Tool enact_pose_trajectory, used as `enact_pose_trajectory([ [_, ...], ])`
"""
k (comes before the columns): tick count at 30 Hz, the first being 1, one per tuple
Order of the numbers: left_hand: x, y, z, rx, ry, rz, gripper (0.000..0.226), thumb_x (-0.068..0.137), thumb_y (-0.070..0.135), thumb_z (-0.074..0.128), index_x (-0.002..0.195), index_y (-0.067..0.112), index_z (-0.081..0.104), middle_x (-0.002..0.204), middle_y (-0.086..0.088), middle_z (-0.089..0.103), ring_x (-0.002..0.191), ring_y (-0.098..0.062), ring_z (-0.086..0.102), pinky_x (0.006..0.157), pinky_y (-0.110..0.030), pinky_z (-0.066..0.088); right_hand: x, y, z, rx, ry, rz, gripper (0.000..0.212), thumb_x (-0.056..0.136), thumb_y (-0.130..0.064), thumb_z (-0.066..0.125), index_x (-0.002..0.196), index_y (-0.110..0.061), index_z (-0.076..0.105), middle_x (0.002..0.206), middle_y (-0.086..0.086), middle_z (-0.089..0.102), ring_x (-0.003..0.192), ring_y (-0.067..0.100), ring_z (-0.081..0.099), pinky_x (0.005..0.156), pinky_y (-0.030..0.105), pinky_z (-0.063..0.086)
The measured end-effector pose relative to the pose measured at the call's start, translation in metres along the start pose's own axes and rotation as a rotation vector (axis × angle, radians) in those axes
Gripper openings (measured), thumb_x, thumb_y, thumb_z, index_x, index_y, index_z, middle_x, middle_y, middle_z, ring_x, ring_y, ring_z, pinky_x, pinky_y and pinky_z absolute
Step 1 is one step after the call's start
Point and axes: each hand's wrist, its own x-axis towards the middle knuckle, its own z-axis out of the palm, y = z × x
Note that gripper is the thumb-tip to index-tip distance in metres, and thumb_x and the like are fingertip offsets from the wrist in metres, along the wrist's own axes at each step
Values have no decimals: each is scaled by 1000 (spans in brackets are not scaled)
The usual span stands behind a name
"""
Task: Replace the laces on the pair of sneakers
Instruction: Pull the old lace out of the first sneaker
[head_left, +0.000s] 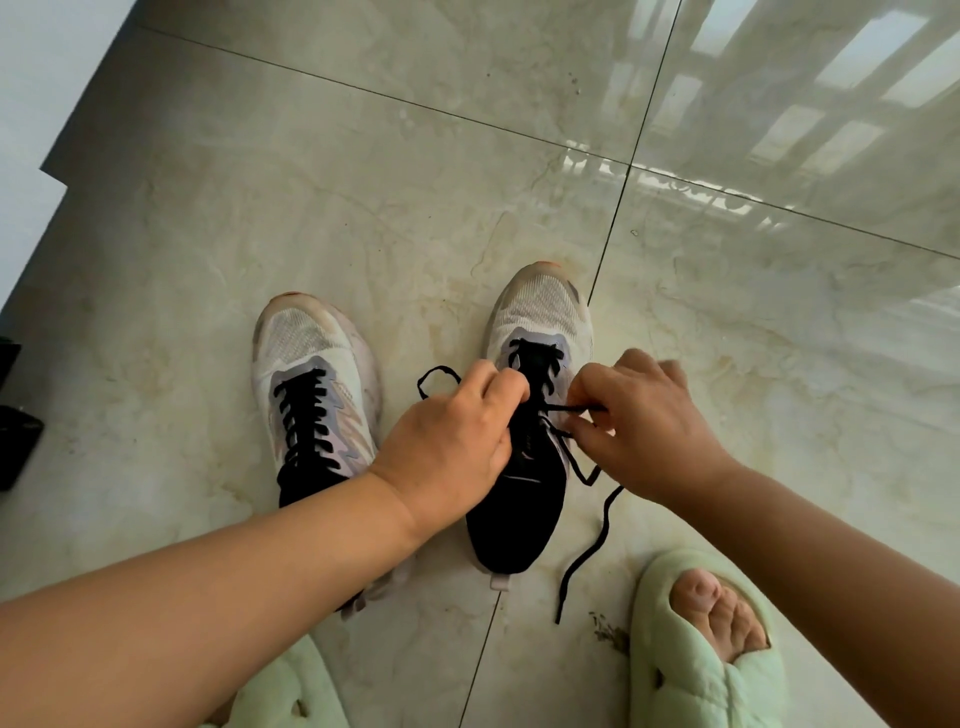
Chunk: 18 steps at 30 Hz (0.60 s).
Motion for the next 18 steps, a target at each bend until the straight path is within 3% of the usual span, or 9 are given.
enact_pose_trajectory([
  [2,0,0,0,-4,-1,0,22,81,4,57,103,6,57,96,-12,56,54,-33,55,48,-43,50,-2,3,4,-300,24,-73,25,74,1,56,96,-13,55,76,-4,58,91,23,46,85,33,22],
  [3,-1,0,0,-7,-2,0,22,81,3,57,103,5,58,95,-12,56,53,-33,55,48,-42,50,-4,4,4,-327,44,-83,35,68,8,55,98,-11,55,79,2,59,90,27,48,85,34,23],
  [6,-1,-2,-1,-6,-4,-8,22,81,3,58,103,5,57,96,-11,56,54,-32,55,48,-42,50,-12,8,4,-143,144,-97,49,57,17,62,96,-11,53,90,9,58,85,33,53,80,35,33],
  [8,-1,-2,-1,-8,-5,-10,22,82,5,58,105,6,57,98,-11,56,55,-33,56,49,-43,50,-16,6,4,-48,164,-164,39,61,8,60,91,-16,53,99,9,57,92,31,51,83,35,30],
  [10,0,-1,-1,-1,-13,-13,23,84,8,57,107,7,56,101,-10,55,57,-33,57,51,-43,50,-18,1,4,-3,169,-183,14,75,-16,55,87,-17,63,103,5,56,101,26,44,89,33,22],
  [12,0,0,0,9,-22,-25,24,86,11,54,110,9,54,104,-9,53,61,-33,58,55,-44,50,-16,-1,6,-4,186,-171,19,81,-31,56,89,-20,70,101,2,56,103,24,43,90,34,21],
  [18,0,-2,-1,0,-18,-22,23,85,9,55,109,9,55,103,-9,54,59,-32,57,54,-44,50,-8,0,7,-100,258,-170,10,75,-19,64,67,-14,66,80,2,54,87,28,49,81,34,23],
])
